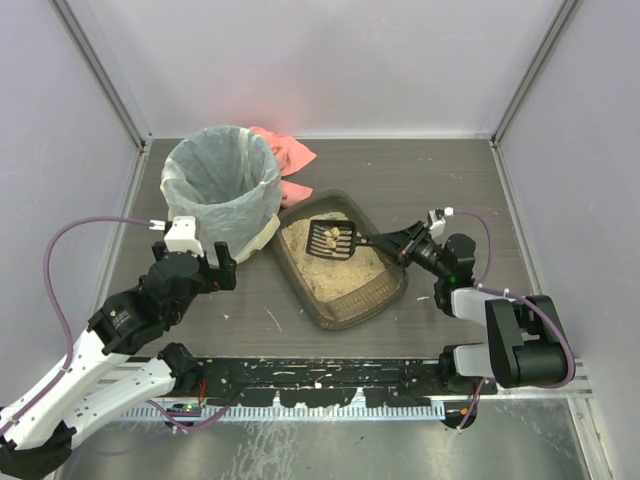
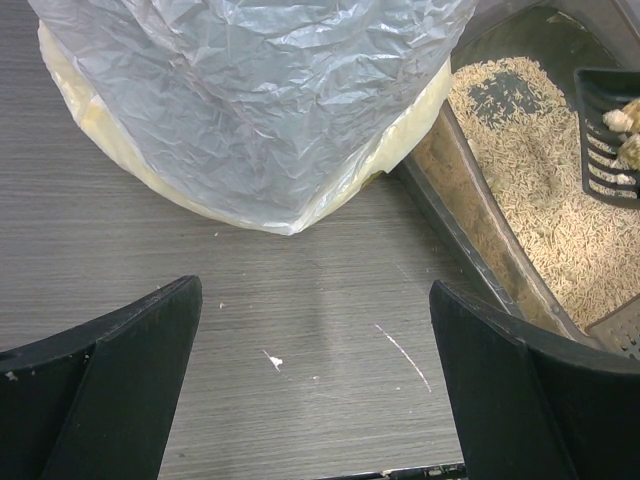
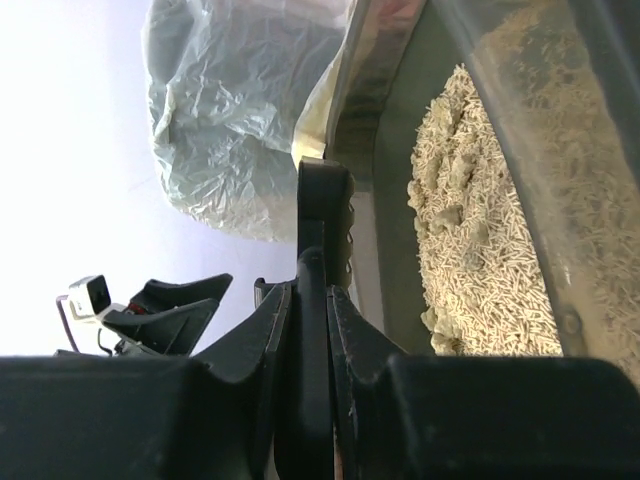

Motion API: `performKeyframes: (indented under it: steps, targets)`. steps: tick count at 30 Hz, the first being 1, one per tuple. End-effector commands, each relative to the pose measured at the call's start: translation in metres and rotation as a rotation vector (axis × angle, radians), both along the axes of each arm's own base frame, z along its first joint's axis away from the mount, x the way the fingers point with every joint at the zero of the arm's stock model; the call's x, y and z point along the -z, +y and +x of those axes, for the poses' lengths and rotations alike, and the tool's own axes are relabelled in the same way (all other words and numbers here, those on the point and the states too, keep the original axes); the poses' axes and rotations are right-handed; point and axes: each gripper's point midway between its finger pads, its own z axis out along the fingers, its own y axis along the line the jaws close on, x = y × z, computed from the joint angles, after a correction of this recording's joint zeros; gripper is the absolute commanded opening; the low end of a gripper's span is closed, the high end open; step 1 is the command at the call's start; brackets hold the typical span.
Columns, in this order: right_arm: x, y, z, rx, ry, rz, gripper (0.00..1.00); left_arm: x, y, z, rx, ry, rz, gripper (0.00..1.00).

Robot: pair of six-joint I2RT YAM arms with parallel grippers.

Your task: Clean the litter box

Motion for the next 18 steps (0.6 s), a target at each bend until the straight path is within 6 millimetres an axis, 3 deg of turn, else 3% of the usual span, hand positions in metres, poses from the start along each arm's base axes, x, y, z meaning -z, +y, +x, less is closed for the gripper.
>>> performKeyframes:
  steps: [1, 2, 5, 6, 8, 9, 11, 12, 15, 18]
  targets:
    - [-0.005, -0.02, 0.009, 0.101, -0.017, -0.006, 0.01, -0.024, 0.0, 0.006, -0.015, -0.072, -0.046, 0.98]
    - [-0.006, -0.019, 0.007, 0.097, -0.026, -0.004, 0.01, -0.025, 0.0, 0.005, -0.014, -0.071, -0.047, 0.98]
    - [-0.027, 0.021, -0.005, -0.109, -0.132, -0.019, 0.01, -0.024, 0.003, 0.005, -0.022, -0.074, -0.043, 0.98]
    - [-0.027, 0.016, -0.004, -0.078, -0.127, -0.006, 0.01, -0.024, 0.003, 0.005, -0.025, -0.077, -0.044, 0.98]
    - [-0.007, -0.01, 0.006, 0.069, -0.017, 0.014, 0.01, -0.027, 0.002, 0.005, -0.019, -0.078, -0.046, 0.98]
    - [-0.009, -0.013, 0.009, 0.096, -0.025, 0.015, 0.01, -0.027, 0.002, 0.004, -0.017, -0.075, -0.044, 0.98]
    - [-0.024, 0.017, -0.001, -0.064, -0.107, -0.014, 0.01, -0.028, 0.004, 0.003, -0.019, -0.077, -0.044, 0.98]
    - [-0.031, 0.022, -0.002, -0.089, -0.13, -0.008, 0.01, -0.027, 0.005, 0.003, -0.024, -0.08, -0.044, 0.98]
    - [-0.025, 0.003, 0.005, 0.031, -0.073, 0.02, 0.01, -0.027, 0.006, 0.002, -0.023, -0.084, -0.048, 0.98]
    - [-0.036, 0.024, 0.005, -0.095, -0.108, -0.058, 0.01, -0.026, 0.006, 0.001, -0.024, -0.076, -0.052, 0.98]
